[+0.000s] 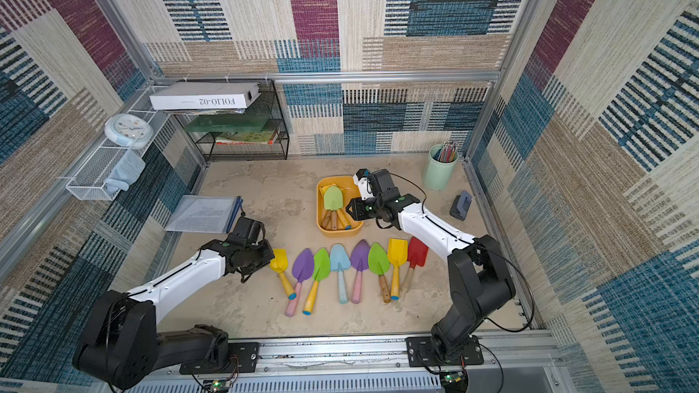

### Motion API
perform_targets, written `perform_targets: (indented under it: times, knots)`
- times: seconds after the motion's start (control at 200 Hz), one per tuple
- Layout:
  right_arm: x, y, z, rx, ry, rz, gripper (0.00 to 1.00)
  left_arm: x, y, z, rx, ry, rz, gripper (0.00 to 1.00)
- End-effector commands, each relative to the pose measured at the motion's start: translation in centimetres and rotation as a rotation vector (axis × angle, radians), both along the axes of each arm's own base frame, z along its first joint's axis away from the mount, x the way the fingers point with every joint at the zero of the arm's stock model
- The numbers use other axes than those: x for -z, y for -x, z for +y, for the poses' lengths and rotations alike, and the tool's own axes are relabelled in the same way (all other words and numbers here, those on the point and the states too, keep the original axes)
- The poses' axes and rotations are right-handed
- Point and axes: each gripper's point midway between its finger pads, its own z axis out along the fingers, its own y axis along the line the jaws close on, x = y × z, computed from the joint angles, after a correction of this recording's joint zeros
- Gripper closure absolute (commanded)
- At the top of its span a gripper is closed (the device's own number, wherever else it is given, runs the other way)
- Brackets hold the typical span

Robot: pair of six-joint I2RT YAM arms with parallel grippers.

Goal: Put the shovel into the storage box
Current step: Pick up the shovel from the center of the board, then place the shovel in the storage box.

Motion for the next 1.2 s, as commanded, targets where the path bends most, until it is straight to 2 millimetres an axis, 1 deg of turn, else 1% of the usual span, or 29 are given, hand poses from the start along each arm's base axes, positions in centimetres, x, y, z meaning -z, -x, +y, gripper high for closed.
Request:
perform_targets:
  times: [0.0, 0.12, 0.245, 0.336, 0.516, 0.601, 0.751, 1.037, 1.192]
  knots:
    - [-0.8, 0.0, 0.6, -0.015, -0.031, -0.020, 0.61, -1.2, 1.0, 1.3, -0.001, -0.063, 0.011, 1.00]
    - [-1.1, 0.4, 1.3, -0.052, -0.068, -0.026, 0.61, -3.5, 0.8, 1.3, 0.011, -0.058, -0.047, 1.00]
    - [-1.6, 0.9, 2.1, -0.091, -0.114, -0.030, 0.61, -5.5, 0.6, 1.0, 0.024, -0.038, -0.101, 1.00]
    - [-2.2, 1.3, 2.7, -0.127, -0.153, -0.035, 0.61, -6.5, 0.4, 0.8, 0.035, -0.020, -0.136, 1.00]
    - [-3.8, 3.1, 4.1, -0.236, -0.251, -0.048, 0.60, -8.1, -0.2, 0.1, 0.053, 0.024, -0.215, 1.00]
    - [-4.2, 4.0, 4.7, -0.288, -0.277, -0.052, 0.60, -8.8, -0.6, -0.5, 0.068, 0.058, -0.255, 1.00]
    - [-4.6, 5.6, 5.9, -0.363, -0.312, -0.050, 0.59, -10.7, -1.4, -1.9, 0.102, 0.135, -0.337, 1.00]
    - [-5.5, 7.0, 7.5, -0.449, -0.409, -0.041, 0.58, -14.9, -3.0, -3.6, 0.148, 0.227, -0.484, 1.00]
    - [-6.0, 7.8, 8.5, -0.502, -0.446, -0.037, 0.56, -16.7, -4.1, -4.8, 0.175, 0.279, -0.541, 1.00]
